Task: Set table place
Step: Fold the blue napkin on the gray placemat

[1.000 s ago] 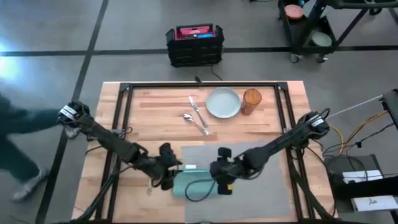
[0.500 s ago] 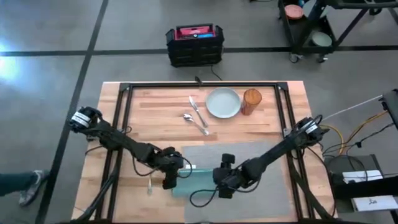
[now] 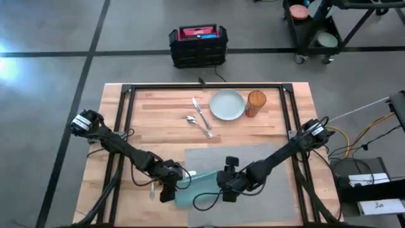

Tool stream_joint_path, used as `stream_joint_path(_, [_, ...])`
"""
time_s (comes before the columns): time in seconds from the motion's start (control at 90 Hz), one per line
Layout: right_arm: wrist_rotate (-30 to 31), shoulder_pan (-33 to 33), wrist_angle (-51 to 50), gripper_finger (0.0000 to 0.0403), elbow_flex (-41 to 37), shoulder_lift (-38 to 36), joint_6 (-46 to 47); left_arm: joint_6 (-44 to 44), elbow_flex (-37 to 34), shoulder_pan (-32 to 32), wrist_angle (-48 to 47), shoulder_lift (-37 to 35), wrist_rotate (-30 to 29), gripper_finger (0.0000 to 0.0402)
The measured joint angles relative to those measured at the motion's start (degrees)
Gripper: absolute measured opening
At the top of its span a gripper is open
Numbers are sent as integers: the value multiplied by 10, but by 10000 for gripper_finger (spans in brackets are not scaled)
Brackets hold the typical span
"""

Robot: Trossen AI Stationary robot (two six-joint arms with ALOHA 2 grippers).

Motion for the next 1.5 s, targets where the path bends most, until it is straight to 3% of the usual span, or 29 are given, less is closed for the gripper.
stream_joint_path(0.189, [0, -1, 1, 175, 0, 0, 0, -1, 5, 20, 0, -9, 0, 136])
stream_joint_path(0.356, [-1, 1, 1, 175, 0, 0, 1, 0, 6, 57, 34, -7, -8, 176])
stream_joint_path(0.567, [-1, 10, -3, 168, 0, -1, 20, 34, 10, 73, 112, 51, -8, 232])
stream_joint_path(0.733, [-1, 23, -2, 167, 0, -1, 21, 46, 42, 75, 117, 113, -11, 236])
stream_joint_path(0.989, [-1, 29, 1, 171, -12, -1, 40, 60, 85, 75, 116, 152, -9, 176])
stream_joint_path(1.3, [0, 29, 0, 158, -39, -2, 53, 60, 81, 76, 75, 148, -1, 13])
stream_joint_path(1.5, [0, 29, -52, 149, -30, -28, 51, 60, 79, 76, 10, 123, 2, 5])
